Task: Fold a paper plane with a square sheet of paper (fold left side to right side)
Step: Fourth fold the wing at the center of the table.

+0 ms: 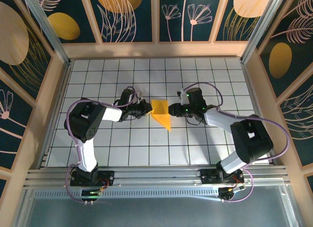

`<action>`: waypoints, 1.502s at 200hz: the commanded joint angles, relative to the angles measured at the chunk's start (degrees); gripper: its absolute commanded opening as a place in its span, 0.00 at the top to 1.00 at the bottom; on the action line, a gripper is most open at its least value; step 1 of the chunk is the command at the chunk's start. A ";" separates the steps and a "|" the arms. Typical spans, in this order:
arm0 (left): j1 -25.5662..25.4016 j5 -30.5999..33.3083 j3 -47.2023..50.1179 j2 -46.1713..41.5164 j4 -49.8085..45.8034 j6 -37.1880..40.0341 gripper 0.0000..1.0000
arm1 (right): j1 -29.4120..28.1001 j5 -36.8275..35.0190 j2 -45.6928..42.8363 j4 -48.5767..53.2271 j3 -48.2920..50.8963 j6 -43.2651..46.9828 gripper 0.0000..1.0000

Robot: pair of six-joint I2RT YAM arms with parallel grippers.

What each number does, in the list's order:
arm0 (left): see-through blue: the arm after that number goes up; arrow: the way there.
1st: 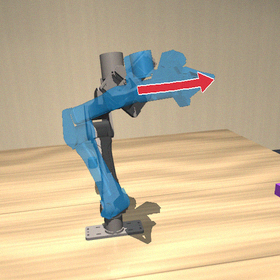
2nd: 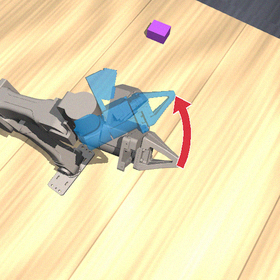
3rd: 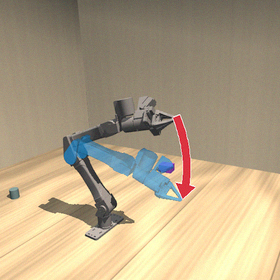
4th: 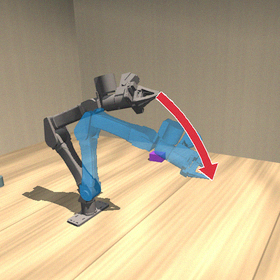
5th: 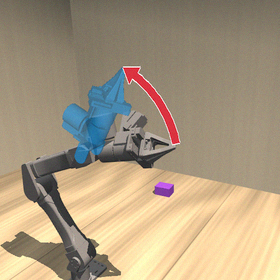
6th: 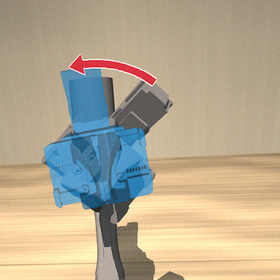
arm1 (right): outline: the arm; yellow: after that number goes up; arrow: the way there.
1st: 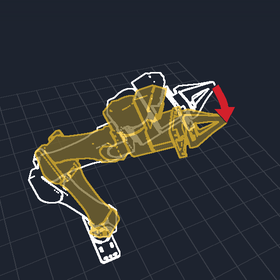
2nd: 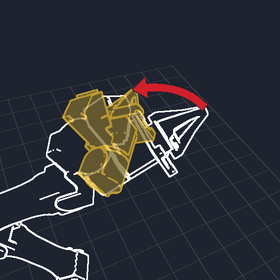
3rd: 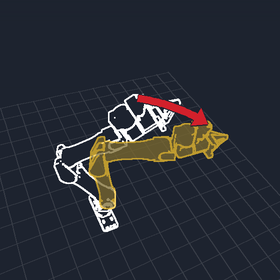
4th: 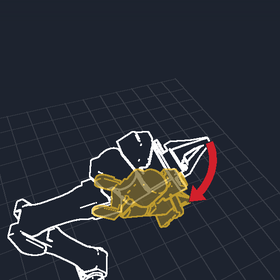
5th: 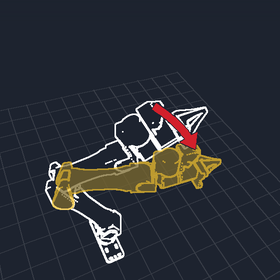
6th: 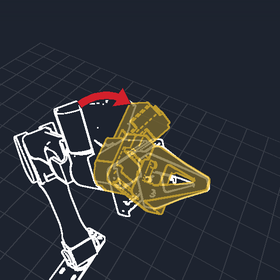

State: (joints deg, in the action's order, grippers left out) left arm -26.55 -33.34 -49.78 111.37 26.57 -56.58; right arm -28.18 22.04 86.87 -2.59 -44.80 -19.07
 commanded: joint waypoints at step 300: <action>-2.55 3.81 -3.83 -6.43 -8.22 -1.40 1.00 | -31.97 -56.83 16.58 18.25 -12.69 -5.27 0.67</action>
State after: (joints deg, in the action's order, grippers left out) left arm -28.84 -29.52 -52.27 106.94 19.68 -58.76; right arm -59.72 -31.77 102.61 16.45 -56.53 -23.27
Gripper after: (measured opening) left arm 0.044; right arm 0.332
